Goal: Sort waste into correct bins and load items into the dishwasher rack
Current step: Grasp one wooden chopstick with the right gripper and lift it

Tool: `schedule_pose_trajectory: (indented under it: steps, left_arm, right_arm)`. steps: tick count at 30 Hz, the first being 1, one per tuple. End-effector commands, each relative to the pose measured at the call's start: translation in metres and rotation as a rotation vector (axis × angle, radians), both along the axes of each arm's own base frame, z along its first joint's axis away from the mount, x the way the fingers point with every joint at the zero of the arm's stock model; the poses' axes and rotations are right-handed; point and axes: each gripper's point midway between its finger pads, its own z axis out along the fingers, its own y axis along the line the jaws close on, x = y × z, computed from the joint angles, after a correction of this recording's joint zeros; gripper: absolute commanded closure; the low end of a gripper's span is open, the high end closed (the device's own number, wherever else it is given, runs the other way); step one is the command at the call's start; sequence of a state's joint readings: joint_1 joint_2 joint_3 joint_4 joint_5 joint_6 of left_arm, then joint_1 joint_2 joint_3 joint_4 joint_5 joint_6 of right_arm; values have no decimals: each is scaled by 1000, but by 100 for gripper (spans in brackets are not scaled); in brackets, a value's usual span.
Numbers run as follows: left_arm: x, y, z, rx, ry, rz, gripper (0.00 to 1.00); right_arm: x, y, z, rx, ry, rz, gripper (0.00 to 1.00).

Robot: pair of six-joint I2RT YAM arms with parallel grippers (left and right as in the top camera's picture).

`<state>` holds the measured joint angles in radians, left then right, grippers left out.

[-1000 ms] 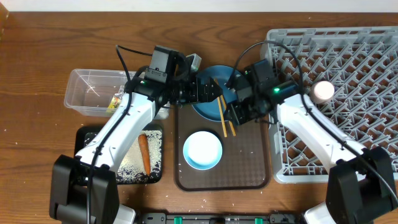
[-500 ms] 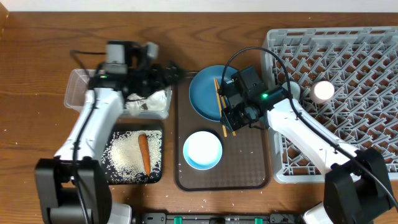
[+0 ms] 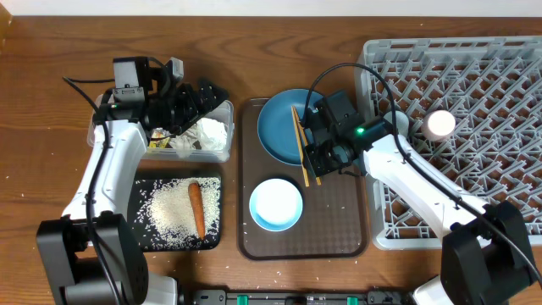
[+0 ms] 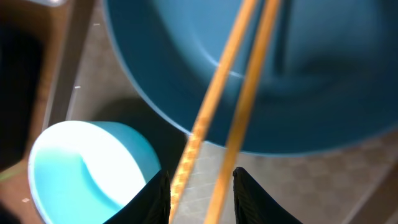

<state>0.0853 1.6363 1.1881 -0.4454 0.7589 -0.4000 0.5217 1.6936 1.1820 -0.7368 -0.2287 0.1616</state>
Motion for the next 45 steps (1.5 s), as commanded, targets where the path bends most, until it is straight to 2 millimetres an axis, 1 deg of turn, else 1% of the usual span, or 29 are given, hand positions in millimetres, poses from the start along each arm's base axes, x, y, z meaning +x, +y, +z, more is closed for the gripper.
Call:
schedule_pose_trajectory:
  steps: [1, 5, 10, 13, 20, 31, 36, 40, 42, 45]
  left_arm:
    - [1, 0, 5, -15, -3, 2, 2]
    - [1, 0, 5, -15, -3, 2, 2]
    - [1, 0, 5, -15, -3, 2, 2]
    - [1, 0, 5, -15, -3, 2, 2]
    - [1, 0, 5, -15, -3, 2, 2]
    - [1, 0, 5, -15, -3, 2, 2]
    - [1, 0, 5, -15, -3, 2, 2]
    - [1, 0, 5, -15, -3, 2, 2]
    - [1, 0, 5, -15, -3, 2, 2]
    - [1, 0, 5, -15, -3, 2, 2]
  right_arm:
    - [3, -8, -4, -74, -27, -32, 68]
    - [3, -9, -4, -79, -28, -34, 68]
    - [1, -6, -5, -74, -17, -52, 69]
    - [0, -4, -6, -75, -16, -48, 68]
    - [-3, -1, -7, -77, -14, -37, 69]
    - [-3, -4, -8, -89, -15, -41, 71]
    - [-8, -7, -14, -99, 0, -40, 71]
    - [-8, -7, -16, -97, -3, -40, 71]
    - [-8, -7, -16, -98, -1, -40, 74]
    - [-9, -8, -17, -100, 1, -40, 74]
